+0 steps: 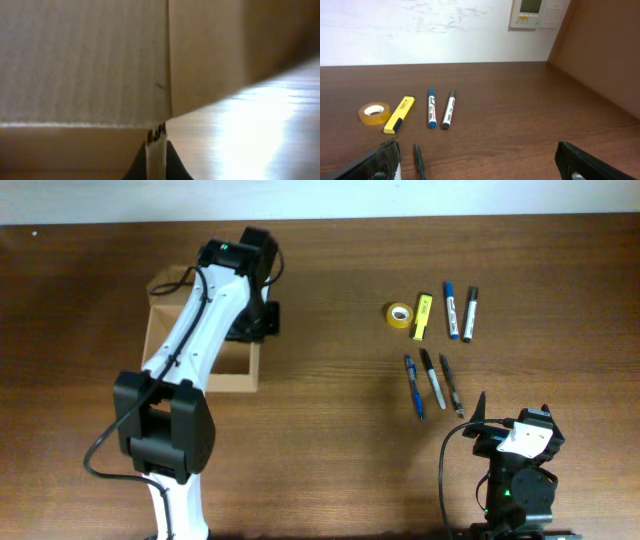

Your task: Pack container

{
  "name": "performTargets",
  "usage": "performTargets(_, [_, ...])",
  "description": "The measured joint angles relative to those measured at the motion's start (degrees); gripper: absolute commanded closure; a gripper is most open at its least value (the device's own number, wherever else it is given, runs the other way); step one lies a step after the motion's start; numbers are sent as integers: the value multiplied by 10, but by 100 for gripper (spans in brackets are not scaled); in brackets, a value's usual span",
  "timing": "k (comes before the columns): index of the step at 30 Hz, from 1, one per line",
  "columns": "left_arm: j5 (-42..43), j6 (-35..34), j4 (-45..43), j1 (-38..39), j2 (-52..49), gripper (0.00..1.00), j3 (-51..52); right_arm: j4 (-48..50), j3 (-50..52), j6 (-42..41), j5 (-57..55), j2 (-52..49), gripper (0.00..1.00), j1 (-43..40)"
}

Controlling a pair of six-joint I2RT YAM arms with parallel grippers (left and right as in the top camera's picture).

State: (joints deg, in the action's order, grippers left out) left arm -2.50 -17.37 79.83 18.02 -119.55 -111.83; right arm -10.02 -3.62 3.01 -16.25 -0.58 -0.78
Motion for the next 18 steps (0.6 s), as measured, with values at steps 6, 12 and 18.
performTargets(6, [-15,-95,24,87,0,98,-94,0,0,0,0,0,1,0])
performTargets(12, [-33,-197,-11,186,-9,98,-98,0,0,0,0,0,1,0])
performTargets(18, [-38,-227,-70,214,-59,98,-98,0,0,0,0,0,1,0])
